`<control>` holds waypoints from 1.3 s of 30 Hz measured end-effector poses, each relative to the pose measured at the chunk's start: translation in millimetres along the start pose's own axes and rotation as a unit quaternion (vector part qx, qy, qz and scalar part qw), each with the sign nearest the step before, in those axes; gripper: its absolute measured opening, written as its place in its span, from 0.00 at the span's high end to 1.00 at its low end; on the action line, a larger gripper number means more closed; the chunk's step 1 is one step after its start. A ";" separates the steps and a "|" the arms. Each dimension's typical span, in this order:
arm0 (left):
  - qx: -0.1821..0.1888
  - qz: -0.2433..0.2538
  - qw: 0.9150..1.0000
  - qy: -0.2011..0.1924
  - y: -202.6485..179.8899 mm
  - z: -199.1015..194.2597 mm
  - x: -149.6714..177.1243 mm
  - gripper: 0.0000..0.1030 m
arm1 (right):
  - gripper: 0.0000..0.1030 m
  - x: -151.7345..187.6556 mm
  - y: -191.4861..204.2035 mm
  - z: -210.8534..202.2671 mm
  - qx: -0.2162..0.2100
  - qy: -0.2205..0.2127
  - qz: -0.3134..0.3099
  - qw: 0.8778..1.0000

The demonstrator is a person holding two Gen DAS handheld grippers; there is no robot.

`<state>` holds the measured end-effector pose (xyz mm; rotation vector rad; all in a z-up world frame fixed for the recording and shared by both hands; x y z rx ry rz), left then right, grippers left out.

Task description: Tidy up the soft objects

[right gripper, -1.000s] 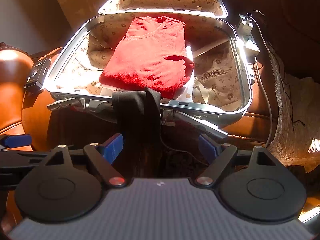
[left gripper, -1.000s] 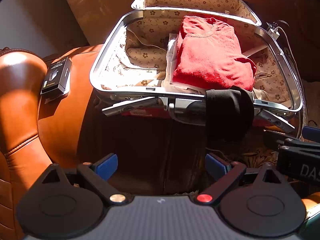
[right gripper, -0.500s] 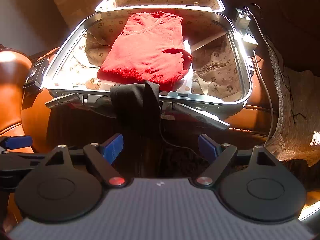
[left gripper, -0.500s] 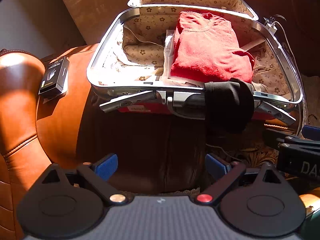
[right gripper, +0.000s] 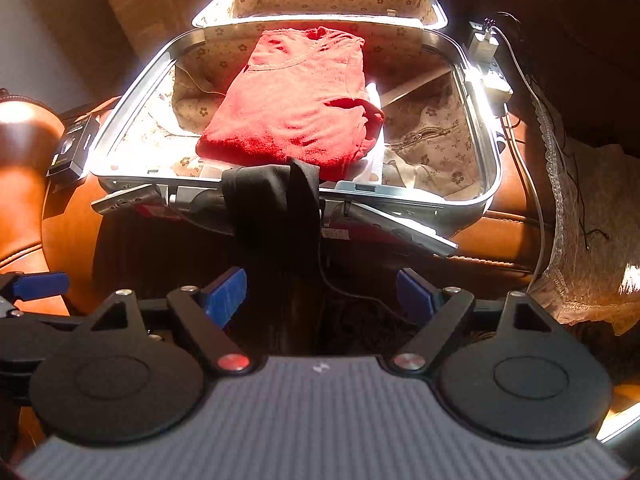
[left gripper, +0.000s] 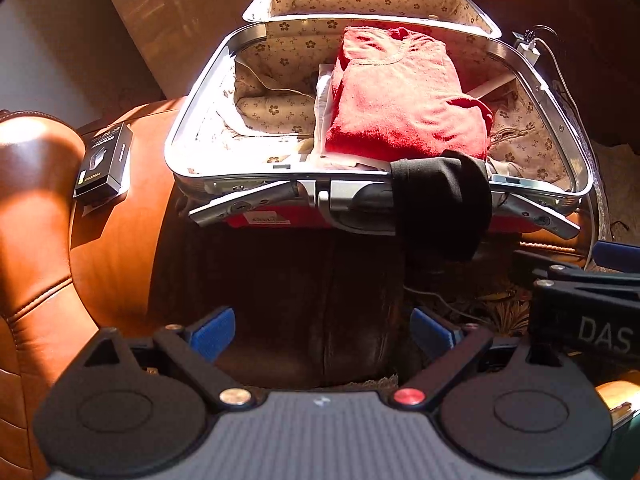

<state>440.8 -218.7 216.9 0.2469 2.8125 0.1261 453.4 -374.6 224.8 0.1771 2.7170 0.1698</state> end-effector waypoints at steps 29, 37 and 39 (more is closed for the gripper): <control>0.000 -0.004 1.000 -0.008 1.4 -0.7 7.1 0.05 | 0.12 7.6 2.5 1.7 -0.003 0.000 0.007 1.000; -0.002 -0.001 1.000 -0.009 -0.5 2.0 5.9 0.05 | 0.12 7.4 2.0 5.8 -0.003 0.004 0.008 1.000; -0.003 0.000 1.000 -0.010 -0.9 1.9 5.2 0.05 | 0.12 7.2 1.9 6.4 -0.003 0.005 0.008 1.000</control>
Point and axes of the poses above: each gripper's, at about its wrist camera, not at the fingertips, and z roughly the way its jaws point, y to its left, x to its underside, the point moved 8 cm from there along z, roughly the way its jaws point, and after that the axes turned 8 degrees about z, right-handed, at the moved point
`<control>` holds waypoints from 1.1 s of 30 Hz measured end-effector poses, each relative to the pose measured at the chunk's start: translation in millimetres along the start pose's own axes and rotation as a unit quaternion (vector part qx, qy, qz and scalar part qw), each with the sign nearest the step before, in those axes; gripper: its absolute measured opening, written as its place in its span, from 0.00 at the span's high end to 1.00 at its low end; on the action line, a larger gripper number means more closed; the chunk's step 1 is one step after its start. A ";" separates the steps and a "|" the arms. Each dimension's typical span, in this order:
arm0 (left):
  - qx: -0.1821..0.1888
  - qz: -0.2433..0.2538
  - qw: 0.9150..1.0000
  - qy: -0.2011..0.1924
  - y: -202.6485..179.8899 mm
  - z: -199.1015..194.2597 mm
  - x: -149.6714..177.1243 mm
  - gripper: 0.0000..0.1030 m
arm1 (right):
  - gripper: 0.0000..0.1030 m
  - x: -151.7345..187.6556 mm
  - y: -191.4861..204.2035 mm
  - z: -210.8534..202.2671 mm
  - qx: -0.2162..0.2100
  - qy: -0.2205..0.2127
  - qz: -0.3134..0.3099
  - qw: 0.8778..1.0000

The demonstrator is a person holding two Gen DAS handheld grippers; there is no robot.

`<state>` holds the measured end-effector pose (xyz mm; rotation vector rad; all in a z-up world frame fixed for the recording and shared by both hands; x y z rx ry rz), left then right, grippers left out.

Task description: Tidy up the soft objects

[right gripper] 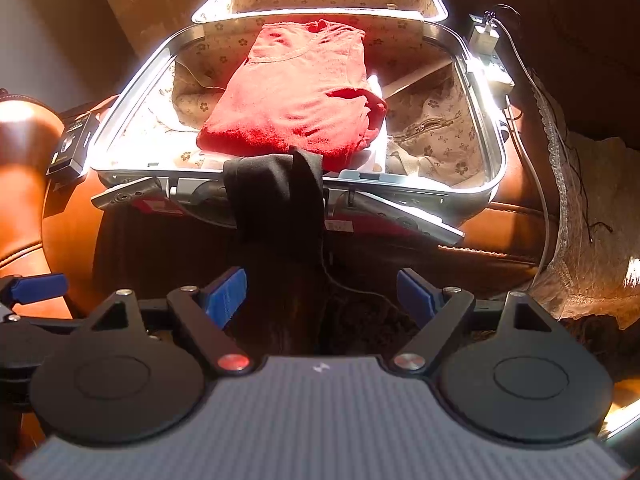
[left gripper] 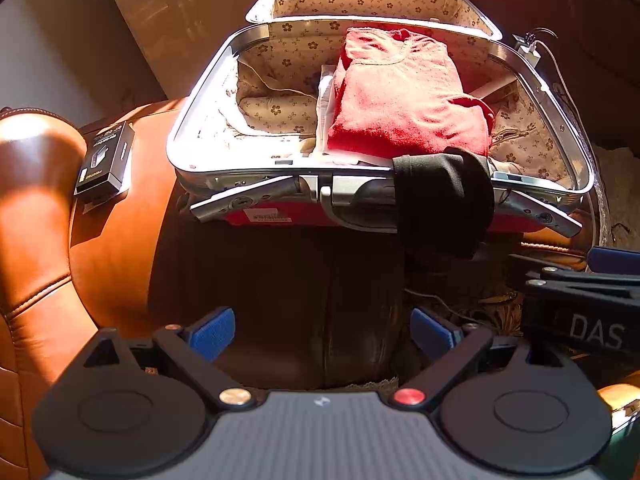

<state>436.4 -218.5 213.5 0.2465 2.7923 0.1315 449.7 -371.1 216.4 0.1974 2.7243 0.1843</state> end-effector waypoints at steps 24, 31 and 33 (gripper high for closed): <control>0.007 -0.006 1.000 -0.001 -0.9 3.4 -0.2 0.05 | 0.12 -1.2 -1.1 2.8 0.004 0.004 -0.001 1.000; 0.006 -0.002 1.000 -0.005 -4.4 0.6 -3.1 0.05 | 0.12 -3.5 -4.7 0.5 0.005 0.001 0.001 1.000; 0.006 -0.002 1.000 -0.005 -5.0 0.1 -3.3 0.05 | 0.12 -3.7 -5.3 0.3 0.004 0.002 0.000 1.000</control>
Point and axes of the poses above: each gripper's, at about its wrist camera, not at the fingertips, and z roughly the way its jaws point, y to its left, x to its underside, the point moved 8 cm from there along z, roughly the way its jaws point, and after that the axes turned 8 degrees about z, right-handed, at the moved point
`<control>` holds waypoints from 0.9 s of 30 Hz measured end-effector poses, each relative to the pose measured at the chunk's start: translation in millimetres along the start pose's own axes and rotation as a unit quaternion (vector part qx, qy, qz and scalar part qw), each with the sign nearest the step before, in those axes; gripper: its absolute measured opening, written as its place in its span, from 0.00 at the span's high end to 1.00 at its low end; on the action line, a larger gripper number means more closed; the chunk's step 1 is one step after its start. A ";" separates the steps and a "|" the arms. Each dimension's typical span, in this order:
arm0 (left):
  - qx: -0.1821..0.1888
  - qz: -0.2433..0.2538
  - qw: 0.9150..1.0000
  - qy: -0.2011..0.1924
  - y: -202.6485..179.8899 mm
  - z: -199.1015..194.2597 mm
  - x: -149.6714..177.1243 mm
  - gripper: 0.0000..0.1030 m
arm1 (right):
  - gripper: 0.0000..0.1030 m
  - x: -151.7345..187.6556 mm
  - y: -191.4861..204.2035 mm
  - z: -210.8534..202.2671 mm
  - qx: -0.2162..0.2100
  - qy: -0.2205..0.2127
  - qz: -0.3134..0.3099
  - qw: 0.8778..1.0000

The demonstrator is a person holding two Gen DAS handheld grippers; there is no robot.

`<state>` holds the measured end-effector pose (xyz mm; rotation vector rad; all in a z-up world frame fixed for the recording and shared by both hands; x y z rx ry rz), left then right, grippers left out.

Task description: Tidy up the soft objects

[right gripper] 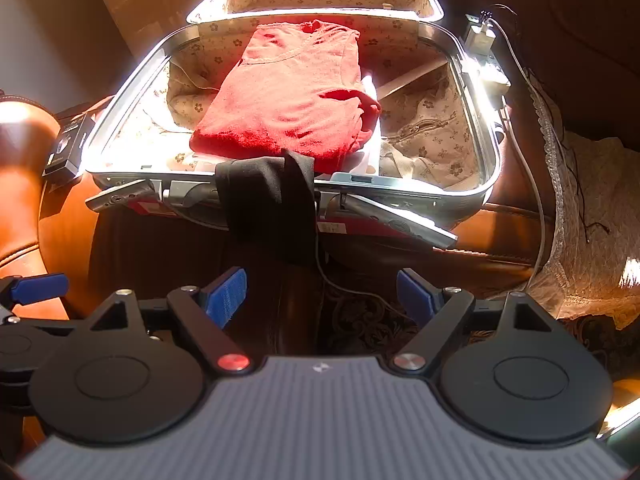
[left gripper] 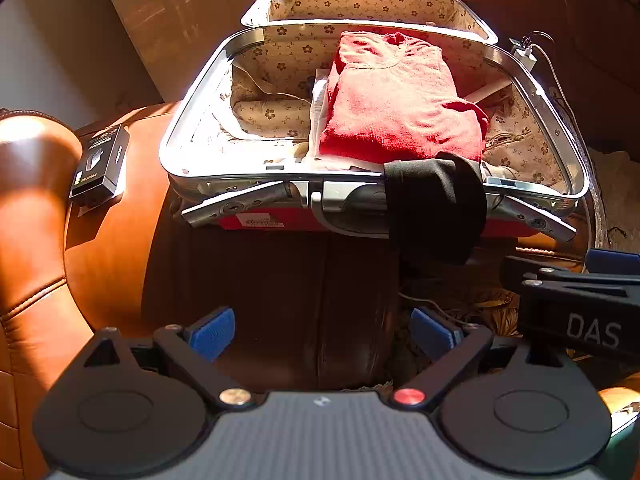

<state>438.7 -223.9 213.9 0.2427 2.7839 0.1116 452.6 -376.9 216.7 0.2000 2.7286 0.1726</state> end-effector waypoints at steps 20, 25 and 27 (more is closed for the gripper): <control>-0.004 0.003 1.000 0.000 -0.6 -0.8 2.3 0.05 | 0.12 3.3 1.0 -3.1 0.001 0.001 0.003 1.000; -0.001 0.003 1.000 -0.001 0.3 -0.3 1.8 0.05 | 0.12 3.4 1.7 -3.2 0.002 0.000 0.005 1.000; 0.000 0.004 1.000 -0.001 0.0 0.7 2.4 0.05 | 0.12 3.8 1.5 -2.5 0.004 -0.002 0.005 1.000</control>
Point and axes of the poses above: each gripper's, at about its wrist camera, not at the fingertips, and z roughly the way its jaws point, y to its left, x to its underside, the point moved 8 cm from there along z, roughly the way its jaws point, and after that the axes turned 8 degrees about z, right-handed, at the moved point
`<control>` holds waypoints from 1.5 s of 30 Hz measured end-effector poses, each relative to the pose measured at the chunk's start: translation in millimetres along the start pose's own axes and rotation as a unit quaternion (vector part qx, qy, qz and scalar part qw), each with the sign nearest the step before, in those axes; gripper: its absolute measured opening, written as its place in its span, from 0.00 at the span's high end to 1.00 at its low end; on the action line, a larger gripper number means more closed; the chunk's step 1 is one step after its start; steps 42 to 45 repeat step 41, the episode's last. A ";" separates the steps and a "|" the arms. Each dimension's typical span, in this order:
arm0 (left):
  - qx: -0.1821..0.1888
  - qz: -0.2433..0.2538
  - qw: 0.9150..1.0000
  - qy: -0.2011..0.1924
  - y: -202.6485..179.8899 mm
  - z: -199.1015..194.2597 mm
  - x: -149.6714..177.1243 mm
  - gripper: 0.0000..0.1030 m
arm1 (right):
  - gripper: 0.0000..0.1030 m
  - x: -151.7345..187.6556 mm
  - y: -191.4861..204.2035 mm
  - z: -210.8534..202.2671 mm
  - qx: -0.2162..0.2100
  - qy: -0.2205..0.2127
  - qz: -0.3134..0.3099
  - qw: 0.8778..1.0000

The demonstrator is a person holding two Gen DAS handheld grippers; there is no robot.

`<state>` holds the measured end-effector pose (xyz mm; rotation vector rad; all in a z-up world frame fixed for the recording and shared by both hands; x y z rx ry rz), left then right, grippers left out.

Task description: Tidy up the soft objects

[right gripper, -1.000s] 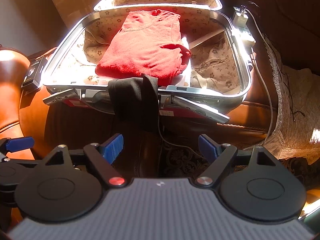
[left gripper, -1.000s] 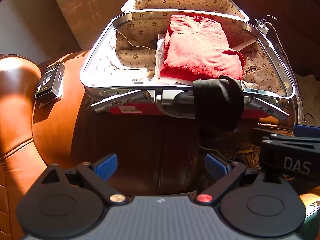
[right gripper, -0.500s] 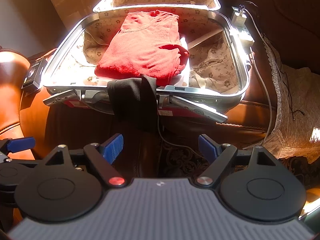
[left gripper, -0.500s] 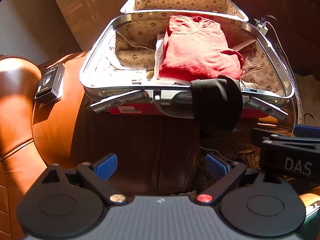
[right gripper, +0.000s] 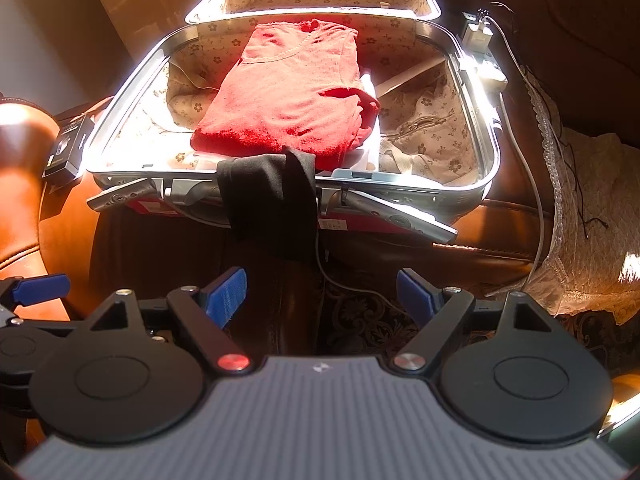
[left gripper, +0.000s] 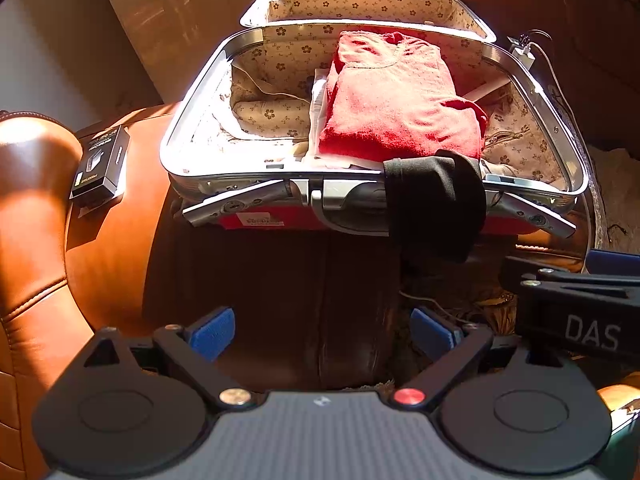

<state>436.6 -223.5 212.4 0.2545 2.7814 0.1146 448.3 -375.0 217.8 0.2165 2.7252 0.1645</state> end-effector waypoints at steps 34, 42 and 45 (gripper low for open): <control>-0.005 0.003 1.000 -0.011 3.8 4.9 3.6 0.06 | 0.12 4.5 3.0 10.7 0.010 0.008 -0.005 1.000; 0.000 0.002 1.000 0.003 1.8 7.5 0.7 0.04 | 0.12 2.0 3.1 11.8 0.009 0.012 -0.006 1.000; 0.000 0.002 1.000 0.003 1.8 7.5 0.7 0.04 | 0.12 2.0 3.1 11.8 0.009 0.012 -0.006 1.000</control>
Point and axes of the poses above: each gripper's, at about its wrist camera, not at the fingertips, and z roughly the way its jaws point, y to its left, x to its underside, the point moved 8 cm from there along z, roughly the way its jaws point, and after that the axes turned 8 degrees about z, right-handed, at the moved point
